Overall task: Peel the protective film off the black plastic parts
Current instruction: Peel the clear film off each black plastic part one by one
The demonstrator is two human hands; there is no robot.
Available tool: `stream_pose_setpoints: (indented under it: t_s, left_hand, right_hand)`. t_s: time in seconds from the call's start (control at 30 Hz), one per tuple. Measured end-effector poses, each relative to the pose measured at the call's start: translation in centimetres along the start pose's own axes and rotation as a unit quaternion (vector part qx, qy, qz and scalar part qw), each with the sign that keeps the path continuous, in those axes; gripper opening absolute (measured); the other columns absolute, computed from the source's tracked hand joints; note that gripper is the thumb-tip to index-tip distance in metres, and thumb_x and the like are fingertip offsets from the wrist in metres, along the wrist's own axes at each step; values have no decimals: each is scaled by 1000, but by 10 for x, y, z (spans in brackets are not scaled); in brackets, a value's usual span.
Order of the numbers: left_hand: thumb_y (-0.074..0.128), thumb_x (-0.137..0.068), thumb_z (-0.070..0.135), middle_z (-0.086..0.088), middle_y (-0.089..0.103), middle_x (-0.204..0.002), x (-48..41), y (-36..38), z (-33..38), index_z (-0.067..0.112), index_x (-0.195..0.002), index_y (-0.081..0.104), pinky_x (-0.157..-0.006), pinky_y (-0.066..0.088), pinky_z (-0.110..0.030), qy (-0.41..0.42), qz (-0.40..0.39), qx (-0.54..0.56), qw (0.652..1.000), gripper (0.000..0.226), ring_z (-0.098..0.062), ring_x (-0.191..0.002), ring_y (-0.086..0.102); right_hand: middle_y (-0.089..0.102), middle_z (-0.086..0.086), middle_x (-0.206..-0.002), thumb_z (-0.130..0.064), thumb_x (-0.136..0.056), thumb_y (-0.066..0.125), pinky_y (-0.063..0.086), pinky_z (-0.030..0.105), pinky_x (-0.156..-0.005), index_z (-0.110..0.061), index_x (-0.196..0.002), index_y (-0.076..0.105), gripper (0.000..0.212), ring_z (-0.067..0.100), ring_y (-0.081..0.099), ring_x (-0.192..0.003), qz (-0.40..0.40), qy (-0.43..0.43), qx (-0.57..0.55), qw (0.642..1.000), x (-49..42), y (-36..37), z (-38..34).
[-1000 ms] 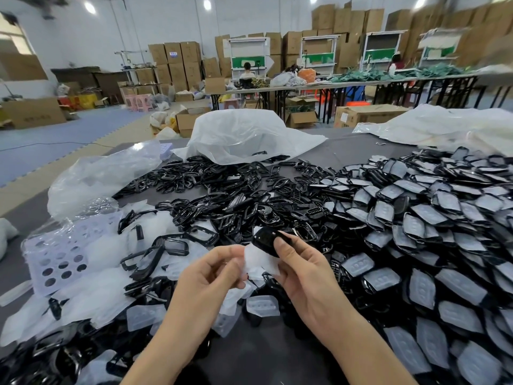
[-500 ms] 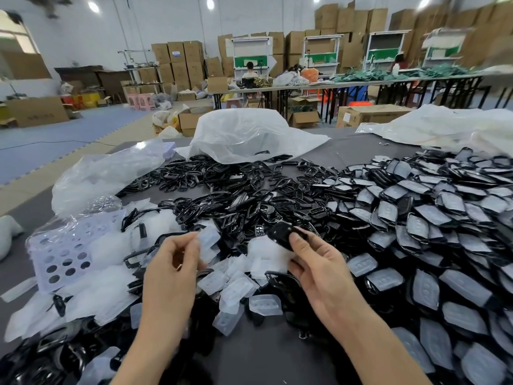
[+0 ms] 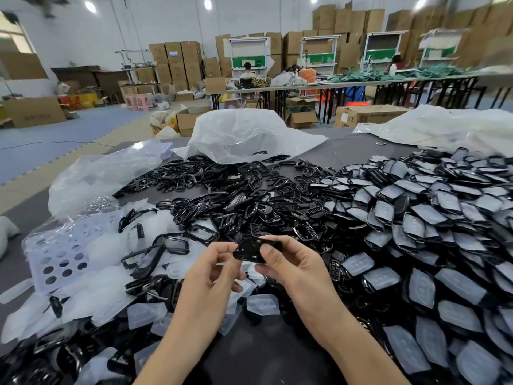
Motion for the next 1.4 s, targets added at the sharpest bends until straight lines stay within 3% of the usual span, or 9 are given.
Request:
stream_pose_setpoints:
  t_s: [0.07,0.27,0.43,0.57,0.7,0.9,1.13,1.27,1.4]
  left_hand:
    - [55,-87,49,1,71,-81,0,-4,-2,40,-93,64,-71,55,-31,-7,15,-5,1000,15,-15,-73,68]
    - [50,-94,42,9,66,-79,4,-5,8,45,-98,66,-66,46,-8,21,2,-55,998,17,-4,-70,63]
    - [60,-97,21,11,70,-90,7,13,11,50,-104,66,-74,49,-14,15,-88,-70,994,30,-7,-83,67]
    - [67,-91,22,10,72,-80,5,7,9,43,-88,72,-63,51,-15,7,-16,-50,999,22,-7,-69,65]
    - [66,-91,25,-2,69,-69,2,-4,-2,40,-89,75,-51,51,-21,-30,40,2,999,18,-11,-57,60]
    - [67,-84,34,16,61,-108,1,-9,9,44,-87,73,-67,55,-24,29,74,-41,996,12,-3,-95,63]
    - [67,-91,25,7,69,-78,5,-6,7,40,-88,68,-57,47,-11,16,89,8,996,16,-8,-64,64]
    - [65,-82,36,4,66,-82,4,-8,9,41,-89,63,-58,49,-14,19,98,43,994,9,-10,-61,63]
    - [66,-80,33,4,71,-80,2,-2,7,32,-92,68,-62,51,-12,5,57,76,995,12,-6,-66,68]
  right_hand:
    - [77,6,-104,-32,-80,73,58,25,-80,-23,-97,78,20,20,74,-97,27,5,-6,1000,-2,-6,0]
    - [76,5,-84,-8,-91,69,57,20,-65,-12,-97,74,8,15,73,-74,116,28,-44,992,-6,-28,10]
    - [77,11,-89,-9,-90,72,58,25,-72,-11,-100,69,11,22,75,-81,63,45,-21,997,-4,-18,13]
    - [74,13,-87,-17,-89,76,59,29,-77,-21,-90,71,7,20,73,-80,19,64,28,997,-2,-12,20]
    - [76,13,-90,-21,-88,77,60,33,-83,-23,-91,69,8,22,75,-82,-13,72,36,997,0,-7,21]
    - [75,12,-77,-17,-88,77,57,23,-70,-12,-95,64,15,17,72,-74,-31,48,57,997,1,1,16]
    - [76,14,-85,-17,-92,71,59,25,-71,-10,-96,68,8,27,76,-84,-35,43,40,998,1,5,15]
    - [77,11,-91,-32,-86,71,59,24,-75,-9,-101,67,27,28,76,-87,-59,45,13,997,2,13,14]
    - [77,10,-85,-17,-93,70,58,25,-70,-11,-100,67,10,23,75,-76,-20,15,57,998,1,5,13]
Point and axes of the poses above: each hand's wrist, its own x-axis away from the middle knuckle, its own y-axis out of the palm, z = x × y, the point moved 7 cm from there along -x, towards the middle knuckle
